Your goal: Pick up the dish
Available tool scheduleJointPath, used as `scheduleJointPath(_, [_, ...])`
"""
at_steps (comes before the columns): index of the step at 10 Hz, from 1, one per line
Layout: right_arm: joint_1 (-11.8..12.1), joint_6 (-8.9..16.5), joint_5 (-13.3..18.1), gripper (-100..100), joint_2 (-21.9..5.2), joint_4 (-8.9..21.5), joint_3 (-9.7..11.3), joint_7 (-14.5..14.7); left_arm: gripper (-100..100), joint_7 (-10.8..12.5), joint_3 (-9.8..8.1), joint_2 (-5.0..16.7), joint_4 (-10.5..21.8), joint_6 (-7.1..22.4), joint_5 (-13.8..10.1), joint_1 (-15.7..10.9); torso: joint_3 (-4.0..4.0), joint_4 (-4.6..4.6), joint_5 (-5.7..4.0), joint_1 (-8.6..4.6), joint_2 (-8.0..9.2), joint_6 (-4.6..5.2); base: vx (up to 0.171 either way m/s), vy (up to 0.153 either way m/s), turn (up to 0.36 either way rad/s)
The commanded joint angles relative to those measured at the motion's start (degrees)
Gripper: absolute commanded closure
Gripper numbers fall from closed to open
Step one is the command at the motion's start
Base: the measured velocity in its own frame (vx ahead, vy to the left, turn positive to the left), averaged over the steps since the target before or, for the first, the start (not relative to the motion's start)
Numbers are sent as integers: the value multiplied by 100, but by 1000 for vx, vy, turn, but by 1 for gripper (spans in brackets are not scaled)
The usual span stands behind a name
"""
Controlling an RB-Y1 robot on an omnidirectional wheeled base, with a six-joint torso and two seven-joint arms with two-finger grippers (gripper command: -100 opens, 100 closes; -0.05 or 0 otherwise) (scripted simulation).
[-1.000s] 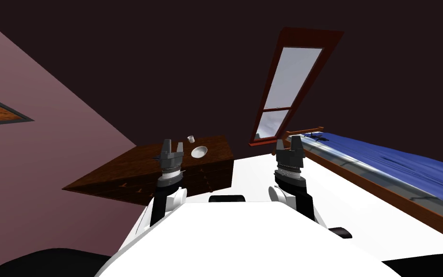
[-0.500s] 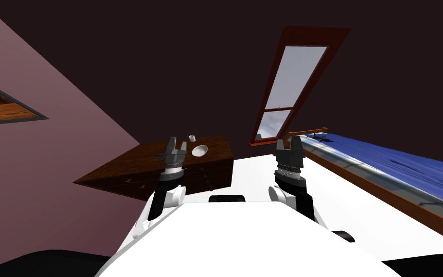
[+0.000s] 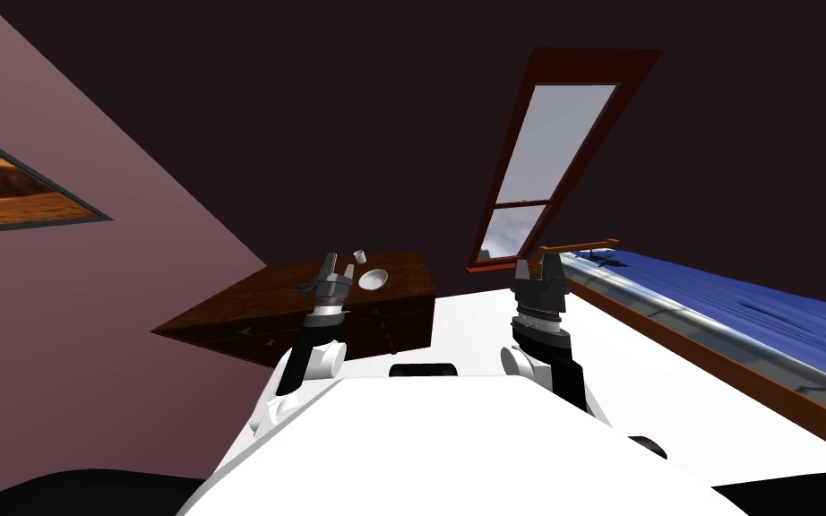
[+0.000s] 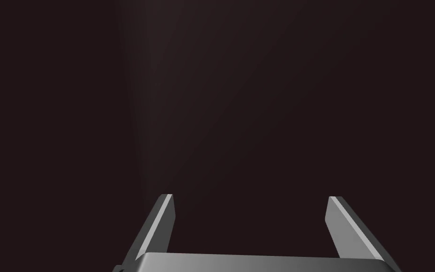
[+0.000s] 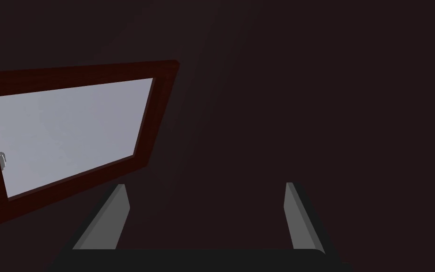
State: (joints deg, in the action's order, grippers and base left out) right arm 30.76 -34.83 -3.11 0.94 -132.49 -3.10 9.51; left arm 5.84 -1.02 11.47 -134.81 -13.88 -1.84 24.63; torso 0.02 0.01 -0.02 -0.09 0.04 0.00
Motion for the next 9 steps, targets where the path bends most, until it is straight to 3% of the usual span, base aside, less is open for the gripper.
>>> scheduleJointPath(1, [0,0,0,0,0,0,0,0,-100,44,0,57,13,267,-52,-62,0,0,0,0,0,0,-10,-23,21])
scheduleJointPath(4, [0,0,0,0,0,0,0,0,-100,219,-29,310,54,757,-288,-289,0,0,0,1,-1,0,-13,-25,33])
scheduleJointPath(6, [0,0,0,0,0,0,0,0,-100,219,-29,310,54,945,-288,-289,-1,0,0,-1,-2,0,-5,-18,12])
scheduleJointPath(9, [0,0,0,0,0,0,0,0,-100,407,-76,567,109,1467,-539,-523,-1,-1,0,2,-3,0,-7,-21,26])
